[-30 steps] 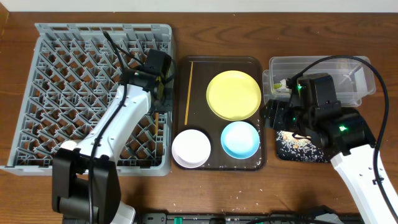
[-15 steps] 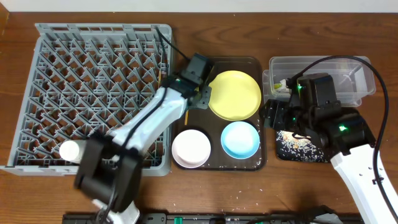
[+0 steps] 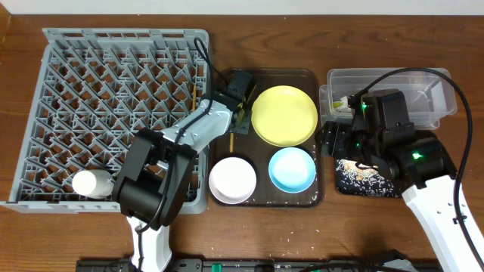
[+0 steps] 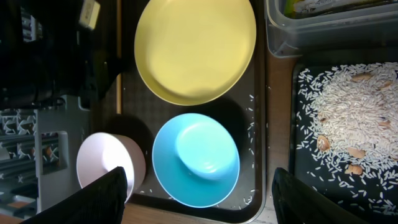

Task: Sort waste into correct bins and load items into the dishwasher
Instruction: 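Place the chopsticks into the dish rack with the left gripper, then grasp the light blue bowl with the left gripper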

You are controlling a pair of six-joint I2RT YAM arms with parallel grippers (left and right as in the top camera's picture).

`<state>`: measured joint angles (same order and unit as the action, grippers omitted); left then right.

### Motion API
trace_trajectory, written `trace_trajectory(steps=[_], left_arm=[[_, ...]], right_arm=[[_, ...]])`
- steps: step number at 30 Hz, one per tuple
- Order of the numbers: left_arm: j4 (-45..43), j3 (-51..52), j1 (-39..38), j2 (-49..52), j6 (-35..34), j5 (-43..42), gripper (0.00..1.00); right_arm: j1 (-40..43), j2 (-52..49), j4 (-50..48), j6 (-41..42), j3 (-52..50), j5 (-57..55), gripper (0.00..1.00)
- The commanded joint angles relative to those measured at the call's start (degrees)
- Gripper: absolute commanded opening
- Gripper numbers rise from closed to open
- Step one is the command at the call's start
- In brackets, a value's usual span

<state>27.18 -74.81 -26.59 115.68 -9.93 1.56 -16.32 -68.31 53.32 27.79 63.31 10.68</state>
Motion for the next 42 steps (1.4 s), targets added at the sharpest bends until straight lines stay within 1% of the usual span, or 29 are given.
trace_trajectory(steps=[1,5,7,8,9,11,13,16,20,22,23,24,25,27,28,29,31,32,34,35,37,38,40,42], left_arm=[[1.4,0.0,0.3,1.7,-0.8,-7.6,0.08],[7.3,-3.1,1.0,-2.2,-0.9,-7.6,0.08],[13.4,-6.6,1.7,-8.8,-0.9,-7.5,0.08],[14.6,-7.0,1.9,-11.1,-0.9,-7.3,0.08],[16.0,-7.1,2.2,-14.5,-0.9,-6.4,0.08],[17.9,-7.1,2.8,-18.1,-0.9,-4.5,0.08],[22.8,-7.1,4.4,-22.9,-0.9,0.1,0.08],[26.8,-6.6,7.5,-23.9,-0.9,2.8,0.08],[26.1,-2.4,11.5,-22.2,-0.9,2.5,0.08],[26.2,-1.7,12.1,-20.3,-0.9,1.6,0.09],[26.2,-1.7,12.0,-20.1,-0.9,0.6,0.15],[26.2,-1.8,12.0,-20.1,-0.9,0.2,0.17],[26.5,-2.1,12.0,-20.4,-0.9,-1.0,0.22],[27.8,-3.5,12.0,-21.6,-0.9,-2.6,0.25],[28.3,-4.2,11.9,-22.3,-0.9,-2.9,0.25],[29.6,-5.6,11.5,-24.4,-0.9,-4.4,0.28],[29.5,-6.0,10.4,-27.7,-0.9,-9.4,0.31],[29.3,-6.0,9.2,-29.7,-0.9,-13.8,0.35],[29.2,-5.9,6.5,-31.3,-0.9,-17.6,0.43],[29.2,-5.9,4.3,-31.6,-0.9,-18.3,0.47],[28.7,-5.6,-0.2,-30.9,-0.9,-18.5,0.54],[27.7,-5.2,-3.2,-30.0,-0.9,-18.5,0.59],[26.1,-4.3,-6.7,-28.6,-0.9,-18.5,0.62],[24.9,-3.6,-9.3,-26.6,-0.9,-18.5,0.63]], right_arm=[[0.1,-0.2,0.2,-0.9,0.3,0.1,0.73],[0.1,-0.2,0.3,-0.9,0.3,0.1,0.73],[0.1,-0.2,0.3,-0.9,0.3,0.1,0.73],[0.1,-0.2,0.3,-0.9,0.3,0.1,0.73],[0.1,-0.2,0.3,-0.9,0.3,0.1,0.73],[0.1,-0.2,0.3,-0.9,0.3,0.1,0.73],[0.1,-0.2,0.3,-0.9,0.3,0.1,0.73],[0.1,-0.2,0.2,-0.9,0.3,0.1,0.73],[0.1,-0.2,0.2,-1.2,0.3,0.1,0.74],[0.1,-0.2,0.0,-1.3,0.3,0.1,0.74],[0.1,-0.2,-0.1,-1.3,0.3,0.1,0.74],[0.1,-0.2,0.0,-1.3,0.3,0.1,0.74],[0.1,-0.2,0.0,-1.3,0.3,0.1,0.74],[0.1,-0.2,0.0,-1.3,0.3,0.1,0.73],[0.1,-0.2,0.0,-1.3,0.3,0.1,0.73],[0.1,-0.2,0.1,-1.3,0.3,0.1,0.73],[0.1,-0.2,0.1,-1.3,0.3,0.1,0.74],[0.1,-0.2,0.0,-1.3,0.3,0.1,0.74],[0.1,-0.2,0.0,-1.3,0.3,0.1,0.74],[0.1,-0.2,-0.1,-1.3,0.3,0.1,0.75],[0.2,-0.2,-0.2,-1.1,0.3,-0.2,0.80],[0.5,-0.2,0.1,0.0,0.3,-1.1,0.84],[1.6,-0.2,1.2,2.6,0.3,-3.5,0.86],[3.6,-0.2,2.9,4.8,0.3,-5.9,0.87]])
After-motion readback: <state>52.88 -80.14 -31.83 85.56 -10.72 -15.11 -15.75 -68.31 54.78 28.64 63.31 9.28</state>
